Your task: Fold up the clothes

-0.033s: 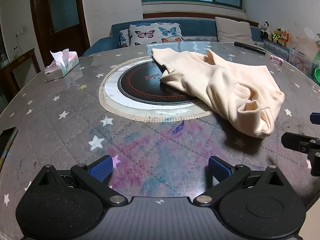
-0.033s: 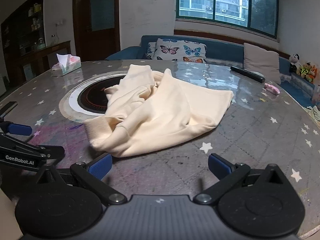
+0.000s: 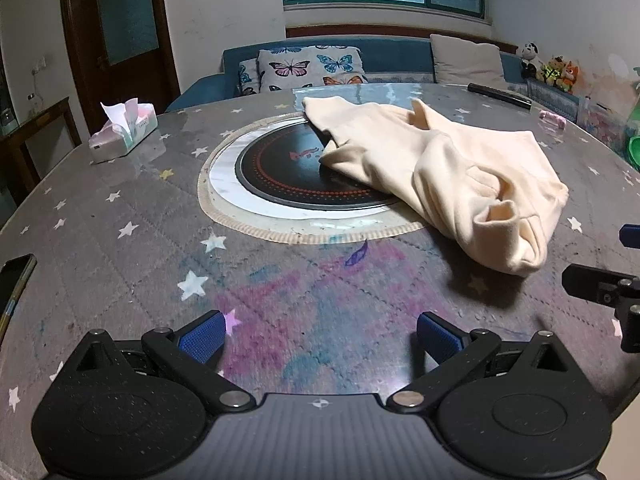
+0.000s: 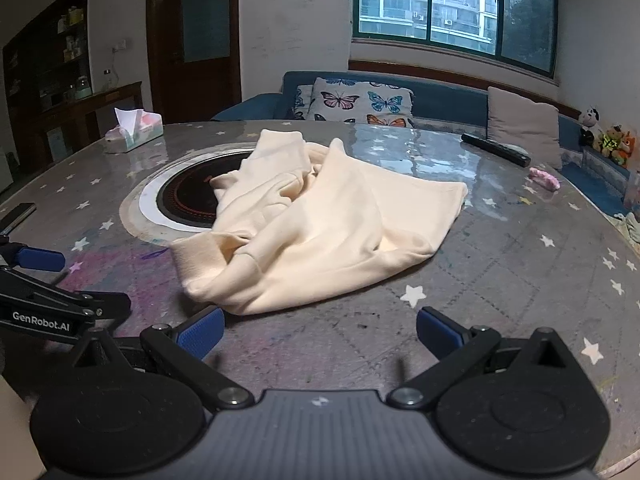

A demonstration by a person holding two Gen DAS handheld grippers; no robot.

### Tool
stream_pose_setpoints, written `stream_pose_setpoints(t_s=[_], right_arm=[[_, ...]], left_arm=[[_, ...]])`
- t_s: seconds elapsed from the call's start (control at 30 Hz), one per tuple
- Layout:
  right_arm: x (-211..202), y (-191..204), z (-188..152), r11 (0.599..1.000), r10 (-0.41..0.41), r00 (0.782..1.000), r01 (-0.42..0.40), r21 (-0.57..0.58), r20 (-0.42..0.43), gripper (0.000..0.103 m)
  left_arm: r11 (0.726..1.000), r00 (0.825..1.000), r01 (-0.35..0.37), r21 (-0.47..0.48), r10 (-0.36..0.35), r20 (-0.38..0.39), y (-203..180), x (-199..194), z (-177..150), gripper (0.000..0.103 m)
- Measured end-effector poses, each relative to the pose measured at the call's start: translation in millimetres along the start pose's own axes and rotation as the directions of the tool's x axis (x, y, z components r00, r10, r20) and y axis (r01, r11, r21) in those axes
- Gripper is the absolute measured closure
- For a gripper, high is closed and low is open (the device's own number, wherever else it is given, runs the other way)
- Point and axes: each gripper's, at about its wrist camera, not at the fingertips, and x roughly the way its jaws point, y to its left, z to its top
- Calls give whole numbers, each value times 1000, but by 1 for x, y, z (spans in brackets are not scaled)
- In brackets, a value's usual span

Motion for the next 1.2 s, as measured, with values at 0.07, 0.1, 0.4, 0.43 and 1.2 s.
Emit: stream_pose_setpoints(t_s=[0.07,0.1,0.4,0.43,1.2], right_arm=[[1,-1,0,1000,7,1000,-7,7,-2,0],[2,-1,-1,1000,7,1000,-7,7,-5,0],[-4,9,-4,1000,12,1000,-12,-8,-20,0],[-3,9,-3,1000,15,1000,-15,-9,-24,0],[5,13,-4,999,35,998,-36,-11,-58,0]], left_arm=[[1000,1000,5,-4,-5,-1,0,0,0,0],[1000,1000,10,-6,-10,-2,-1,0,-1,0],[1000,1000,14,-16,-14,-19,-1,-6,-6,0],[1000,1000,12,-16,-13,-21,-2,-6,-6,0],[1000,1000,5,10,-5,-29,-4,-4,-3,0]])
